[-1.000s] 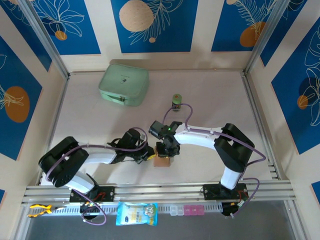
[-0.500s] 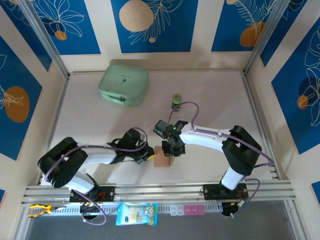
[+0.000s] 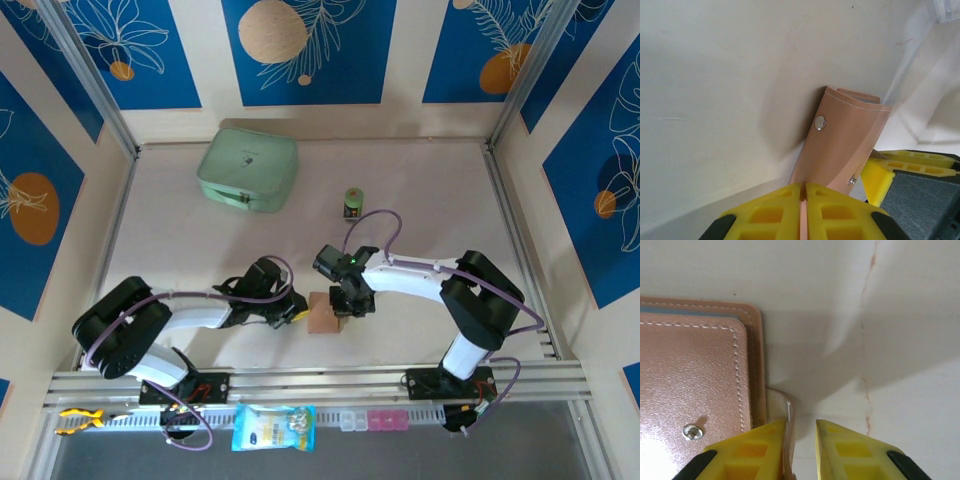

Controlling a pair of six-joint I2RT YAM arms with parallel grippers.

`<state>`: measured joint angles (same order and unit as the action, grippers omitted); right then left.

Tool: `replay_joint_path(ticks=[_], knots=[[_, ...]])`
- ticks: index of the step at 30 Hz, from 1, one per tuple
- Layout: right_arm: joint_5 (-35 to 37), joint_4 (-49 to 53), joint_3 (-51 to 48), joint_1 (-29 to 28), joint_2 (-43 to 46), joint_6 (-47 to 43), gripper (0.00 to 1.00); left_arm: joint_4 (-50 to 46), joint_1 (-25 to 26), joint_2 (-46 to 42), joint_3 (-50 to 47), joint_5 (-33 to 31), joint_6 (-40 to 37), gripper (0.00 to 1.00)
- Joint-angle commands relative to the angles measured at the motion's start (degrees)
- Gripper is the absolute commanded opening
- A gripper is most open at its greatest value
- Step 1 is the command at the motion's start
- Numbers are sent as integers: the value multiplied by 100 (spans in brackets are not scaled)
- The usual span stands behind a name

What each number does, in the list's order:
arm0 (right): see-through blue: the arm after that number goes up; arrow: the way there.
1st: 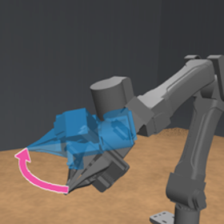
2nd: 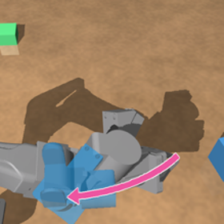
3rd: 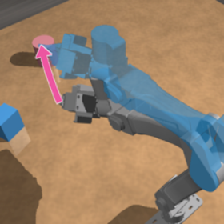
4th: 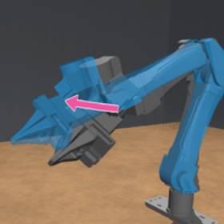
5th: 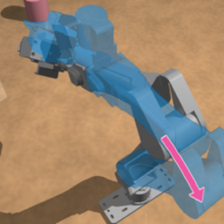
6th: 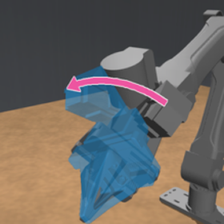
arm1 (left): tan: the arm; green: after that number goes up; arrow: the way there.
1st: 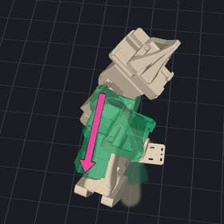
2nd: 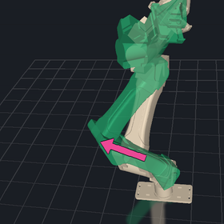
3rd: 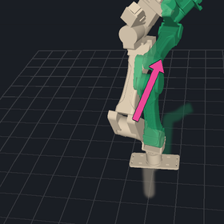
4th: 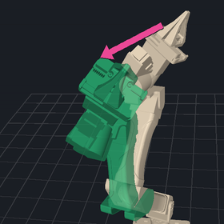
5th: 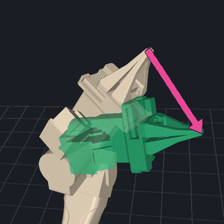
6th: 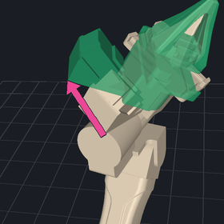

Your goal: Take the credit cards out of the card holder

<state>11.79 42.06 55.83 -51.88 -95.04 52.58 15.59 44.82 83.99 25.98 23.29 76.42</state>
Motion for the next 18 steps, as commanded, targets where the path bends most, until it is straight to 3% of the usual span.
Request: replay_joint_path(ticks=[1,18], knots=[[-183,-269,-136,49,-57,109,22,-65,45,-84,68,-105,-42,10],[-205,-414,-235,61,-45,58,14,55,28,-93,40,-184,-57,10]])
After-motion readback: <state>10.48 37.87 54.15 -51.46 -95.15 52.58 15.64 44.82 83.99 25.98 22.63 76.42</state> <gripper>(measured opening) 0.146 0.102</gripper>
